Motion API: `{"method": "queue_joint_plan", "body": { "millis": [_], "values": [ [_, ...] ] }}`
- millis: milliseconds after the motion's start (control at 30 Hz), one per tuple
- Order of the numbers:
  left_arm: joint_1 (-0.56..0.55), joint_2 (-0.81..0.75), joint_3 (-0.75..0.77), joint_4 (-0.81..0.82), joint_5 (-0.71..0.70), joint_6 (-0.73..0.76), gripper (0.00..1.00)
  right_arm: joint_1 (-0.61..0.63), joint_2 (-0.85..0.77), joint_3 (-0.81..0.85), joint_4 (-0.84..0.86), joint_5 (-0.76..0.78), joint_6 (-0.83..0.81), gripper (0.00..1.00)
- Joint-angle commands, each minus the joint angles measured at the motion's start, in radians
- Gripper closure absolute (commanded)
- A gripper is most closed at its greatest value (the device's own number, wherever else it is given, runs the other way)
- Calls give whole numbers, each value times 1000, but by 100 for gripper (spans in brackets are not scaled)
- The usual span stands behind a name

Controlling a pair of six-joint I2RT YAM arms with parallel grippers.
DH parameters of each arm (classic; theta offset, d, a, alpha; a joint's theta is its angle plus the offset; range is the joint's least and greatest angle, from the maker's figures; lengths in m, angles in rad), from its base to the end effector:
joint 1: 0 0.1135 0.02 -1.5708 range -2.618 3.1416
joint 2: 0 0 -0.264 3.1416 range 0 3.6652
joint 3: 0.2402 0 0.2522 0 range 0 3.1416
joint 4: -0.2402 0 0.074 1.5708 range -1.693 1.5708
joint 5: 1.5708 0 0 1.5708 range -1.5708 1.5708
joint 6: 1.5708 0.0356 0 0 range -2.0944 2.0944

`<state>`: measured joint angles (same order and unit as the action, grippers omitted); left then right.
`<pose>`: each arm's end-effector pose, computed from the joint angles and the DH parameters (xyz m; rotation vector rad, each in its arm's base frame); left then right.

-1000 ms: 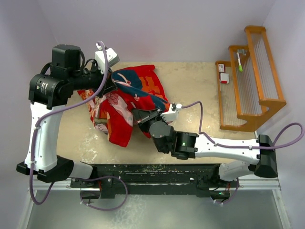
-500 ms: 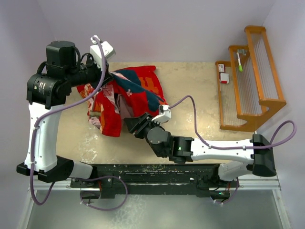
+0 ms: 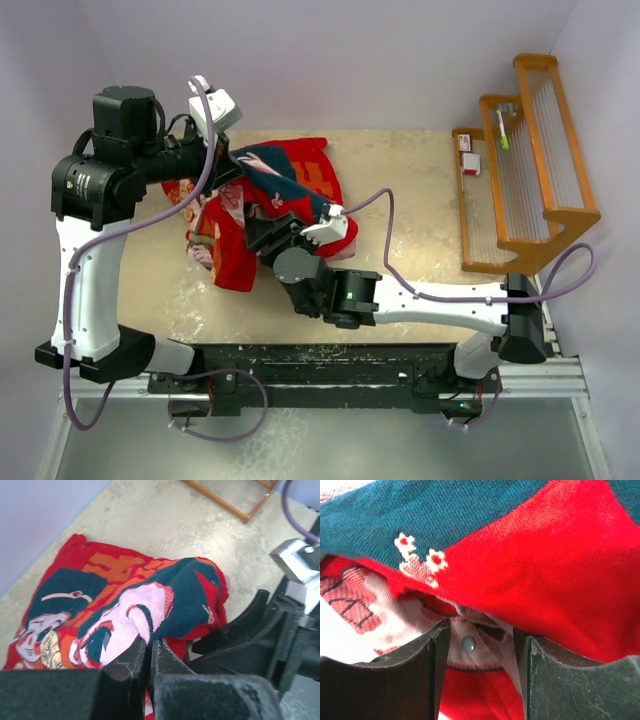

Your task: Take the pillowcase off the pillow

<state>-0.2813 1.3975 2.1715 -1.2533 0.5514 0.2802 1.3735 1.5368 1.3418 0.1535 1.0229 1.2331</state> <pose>0.1872 -0.0735 0.5396 0.8797 1.8170 -0.5635 0.0995 0.3426 0.3849 0.7106 1.5754 1.1822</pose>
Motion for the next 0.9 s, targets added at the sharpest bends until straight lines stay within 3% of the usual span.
{"method": "queue_joint_plan", "body": {
  "millis": [0, 200, 400, 467, 567, 633, 733, 767, 833, 867],
  "values": [
    [6, -9, 27, 47, 164, -42, 100, -4, 21, 68, -74, 120, 88, 44],
    [5, -17, -2, 37, 198, -27, 100, -5, 0, 24, -34, 130, 102, 45],
    [6, -17, 1, 21, 223, -32, 100, -60, 29, 71, -44, 142, 105, 54],
    [5, -16, 19, 10, 228, -30, 100, -74, 55, 121, -105, 152, 107, 64],
    [7, -16, 61, -1, 185, -17, 100, -89, 66, 160, -394, 170, 312, 99],
    [7, -24, 81, 27, 80, -8, 100, -91, 43, 123, -531, 181, 480, 100],
    [5, -74, 9, 161, -162, 27, 100, -91, -47, -32, -382, 158, 402, 100],
    [6, -97, -43, 210, -202, 45, 85, -91, -82, -83, -247, 149, 289, 100],
    [5, -140, -123, 254, -170, 73, 38, -91, -123, -158, 4, 69, 64, 100],
    [5, -158, -149, 261, -121, 65, 28, -91, -130, -150, 54, 41, -11, 100]
  ]
}}
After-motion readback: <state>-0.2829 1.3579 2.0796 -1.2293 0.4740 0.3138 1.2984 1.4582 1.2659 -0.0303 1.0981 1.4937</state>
